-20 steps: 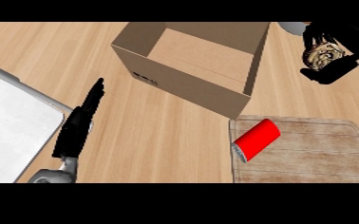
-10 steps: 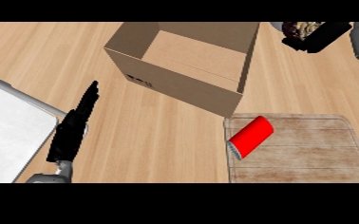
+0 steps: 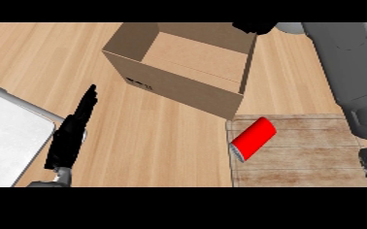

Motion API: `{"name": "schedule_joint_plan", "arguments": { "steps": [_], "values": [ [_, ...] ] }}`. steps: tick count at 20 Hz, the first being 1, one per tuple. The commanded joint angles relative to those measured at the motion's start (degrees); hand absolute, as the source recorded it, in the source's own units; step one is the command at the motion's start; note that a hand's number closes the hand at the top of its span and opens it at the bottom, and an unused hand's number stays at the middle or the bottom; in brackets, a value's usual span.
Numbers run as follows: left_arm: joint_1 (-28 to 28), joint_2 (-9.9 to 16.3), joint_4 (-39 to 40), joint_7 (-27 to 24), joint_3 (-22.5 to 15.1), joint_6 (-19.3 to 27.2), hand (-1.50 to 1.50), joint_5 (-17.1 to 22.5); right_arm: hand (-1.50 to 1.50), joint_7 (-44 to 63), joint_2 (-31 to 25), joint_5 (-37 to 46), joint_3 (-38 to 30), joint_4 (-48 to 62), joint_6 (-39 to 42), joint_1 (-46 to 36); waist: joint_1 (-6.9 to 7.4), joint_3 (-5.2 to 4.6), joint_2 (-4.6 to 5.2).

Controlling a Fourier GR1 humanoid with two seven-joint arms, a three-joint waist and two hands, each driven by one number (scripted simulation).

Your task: Pick the cupcake from the cutting board and place it in the cardboard box

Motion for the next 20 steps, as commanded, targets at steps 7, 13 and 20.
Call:
{"name": "schedule_joint_plan", "arguments": {
  "steps": [7,13,20],
  "values": [
    [-1.91,3.07,-0.29,2.81,4.56,-0.86,0.00,0.70,1.50,6.96,11.33,4.65,3.19,9.81,-5.34,-7.96,0.39,-0.01,0.20],
    [-2.68,2.83,1.82,1.05,4.31,-0.48,0.00,-0.83,1.50,6.10,14.12,8.11,4.53,17.52,-9.77,-8.49,1.00,-0.02,0.73],
    [-2.25,1.09,3.28,-0.42,3.15,0.37,0.00,-1.67,-1.50,8.42,17.45,8.48,2.93,24.98,-14.83,-7.50,1.17,-0.02,0.95]
  ]
}}
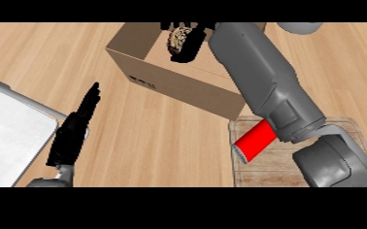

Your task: Pick the cupcake from the cutting board and place it in the cardboard box

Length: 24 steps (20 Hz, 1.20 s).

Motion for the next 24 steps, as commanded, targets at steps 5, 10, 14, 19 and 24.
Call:
{"name": "schedule_joint_plan", "arguments": {
  "steps": [5,10,14,19,24],
  "values": [
    [-0.24,0.91,3.55,-3.40,2.64,1.03,0.00,-1.14,-1.50,-3.27,2.88,-1.57,-1.18,6.01,-6.49,2.47,0.98,0.06,0.41],
    [-1.90,1.68,3.28,-1.50,3.45,0.44,0.00,-0.44,-1.50,-1.94,2.92,-10.94,-10.96,4.50,-10.24,0.56,0.79,0.11,0.49],
    [-0.49,0.71,0.05,0.13,1.17,2.04,0.00,-2.52,-1.50,-1.07,1.96,-15.79,-16.94,5.62,-11.49,-0.47,1.62,0.15,0.71],
    [-1.19,1.42,1.05,-0.31,1.94,1.11,0.00,-1.87,-1.50,-1.13,-5.50,-22.52,-24.04,5.78,-6.33,-1.85,0.98,0.13,0.76],
    [-2.18,0.76,-0.29,1.82,1.70,1.34,0.00,-1.51,-1.50,-2.08,-14.16,-23.96,-26.88,7.22,-6.45,0.89,1.53,0.19,1.34]
  ]
}}
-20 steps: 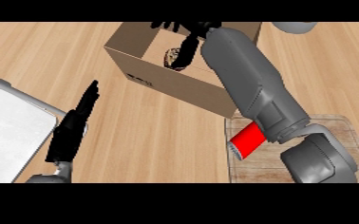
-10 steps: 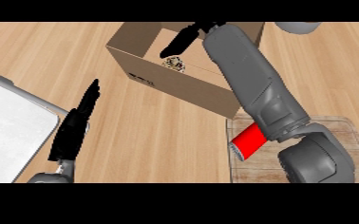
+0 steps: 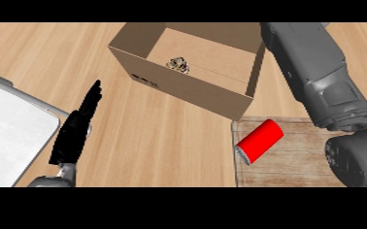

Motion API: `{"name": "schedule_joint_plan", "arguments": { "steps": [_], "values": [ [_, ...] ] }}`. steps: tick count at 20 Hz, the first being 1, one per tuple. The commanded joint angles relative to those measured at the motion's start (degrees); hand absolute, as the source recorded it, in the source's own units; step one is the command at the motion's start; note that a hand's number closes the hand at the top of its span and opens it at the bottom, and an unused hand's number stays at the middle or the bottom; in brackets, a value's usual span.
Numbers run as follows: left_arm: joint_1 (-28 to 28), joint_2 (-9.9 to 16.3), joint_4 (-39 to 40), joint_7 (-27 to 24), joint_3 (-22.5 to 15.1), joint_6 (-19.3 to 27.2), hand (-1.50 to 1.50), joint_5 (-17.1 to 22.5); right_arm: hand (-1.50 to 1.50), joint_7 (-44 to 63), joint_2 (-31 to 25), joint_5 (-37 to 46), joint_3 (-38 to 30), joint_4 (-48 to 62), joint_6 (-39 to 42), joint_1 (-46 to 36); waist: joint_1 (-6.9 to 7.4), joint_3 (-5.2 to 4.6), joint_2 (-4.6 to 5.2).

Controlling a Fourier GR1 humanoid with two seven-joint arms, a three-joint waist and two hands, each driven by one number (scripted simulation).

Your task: Pick the cupcake from the cutting board and place it in the cardboard box

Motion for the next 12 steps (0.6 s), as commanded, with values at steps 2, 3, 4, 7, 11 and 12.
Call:
{"name": "schedule_joint_plan", "arguments": {
  "steps": [2,3,4,7,11,12],
  "values": [
    [1.17,3.03,-0.11,-1.05,2.78,-0.90,0.00,0.46,-1.50,-1.11,-9.94,-1.92,-3.19,1.36,2.21,2.82,0.85,0.09,0.48],
    [0.39,2.85,-0.20,-0.35,3.40,-0.97,0.00,1.26,-1.50,-0.80,-12.44,-2.24,-3.64,1.87,4.16,3.60,0.66,0.11,0.49],
    [-0.67,2.37,0.90,-0.52,3.07,-0.79,0.00,0.89,-1.50,0.72,-12.58,-3.30,-4.94,1.86,2.37,1.29,1.20,0.08,0.73],
    [-2.76,1.15,3.32,-0.96,2.63,0.19,0.00,-0.06,-1.50,-0.56,-15.82,-3.87,-5.57,2.66,6.73,2.19,1.07,0.11,1.06],
    [-1.26,3.34,0.59,-1.33,2.92,-1.32,0.00,0.40,-1.50,-3.78,-21.25,-3.45,-5.40,3.06,12.46,5.44,2.17,0.25,1.31],
    [-1.92,2.16,0.28,0.60,2.43,-0.58,0.00,0.45,-1.50,-3.51,-22.93,-2.59,-4.50,3.23,15.10,5.44,2.01,0.27,1.24]
  ]
}}
